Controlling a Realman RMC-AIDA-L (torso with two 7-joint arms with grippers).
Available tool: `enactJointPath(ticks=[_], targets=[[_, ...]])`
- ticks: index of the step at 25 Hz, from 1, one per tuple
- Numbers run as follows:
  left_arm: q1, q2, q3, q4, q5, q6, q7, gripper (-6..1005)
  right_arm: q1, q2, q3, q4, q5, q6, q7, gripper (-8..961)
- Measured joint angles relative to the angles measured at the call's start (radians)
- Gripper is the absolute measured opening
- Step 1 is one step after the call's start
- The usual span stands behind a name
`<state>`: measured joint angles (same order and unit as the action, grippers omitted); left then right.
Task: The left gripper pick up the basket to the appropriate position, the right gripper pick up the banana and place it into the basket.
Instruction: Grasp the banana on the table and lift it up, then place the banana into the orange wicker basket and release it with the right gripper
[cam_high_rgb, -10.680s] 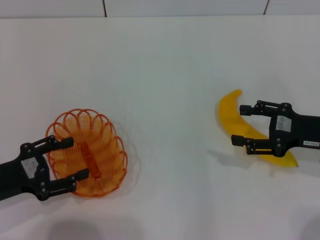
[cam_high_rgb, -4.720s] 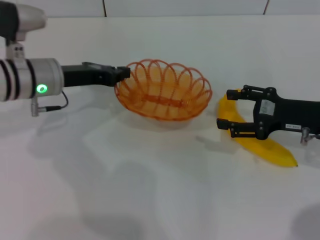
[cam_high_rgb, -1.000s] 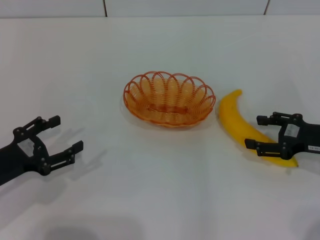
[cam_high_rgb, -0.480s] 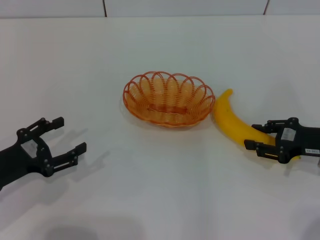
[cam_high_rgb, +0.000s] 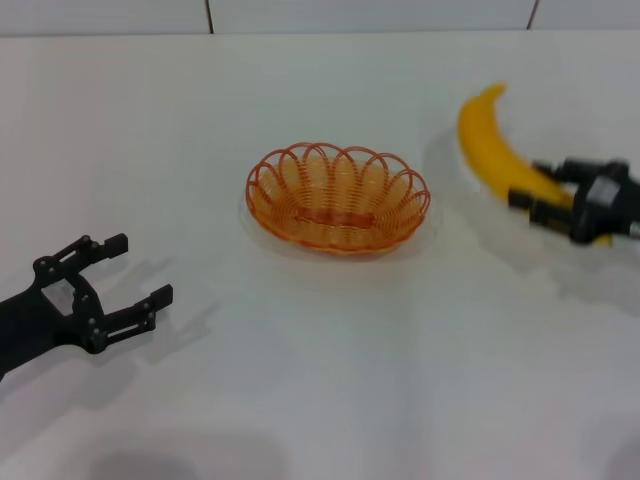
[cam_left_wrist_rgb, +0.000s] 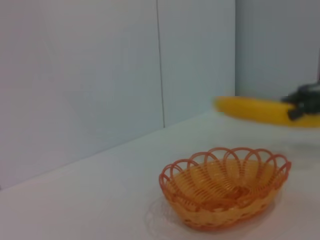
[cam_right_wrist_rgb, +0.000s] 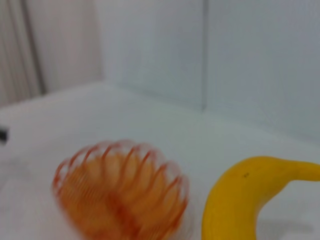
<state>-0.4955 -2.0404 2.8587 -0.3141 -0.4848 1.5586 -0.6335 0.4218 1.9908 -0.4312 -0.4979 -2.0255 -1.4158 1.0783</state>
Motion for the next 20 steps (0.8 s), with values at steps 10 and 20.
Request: enactJointPath(ticks=[10, 20], targets=[[-0.021, 0.001, 0.001, 0.030, 0.004, -0.043, 0.000, 876, 0.169, 0.044, -0.061, 0.151, 0.180, -0.056, -0.240, 489], [-0.069, 0.000, 0.001, 0.084, 0.037, -0.082, 0.004, 877, 0.256, 0.056, -0.200, 0.283, 0.180, 0.065, -0.378, 494]])
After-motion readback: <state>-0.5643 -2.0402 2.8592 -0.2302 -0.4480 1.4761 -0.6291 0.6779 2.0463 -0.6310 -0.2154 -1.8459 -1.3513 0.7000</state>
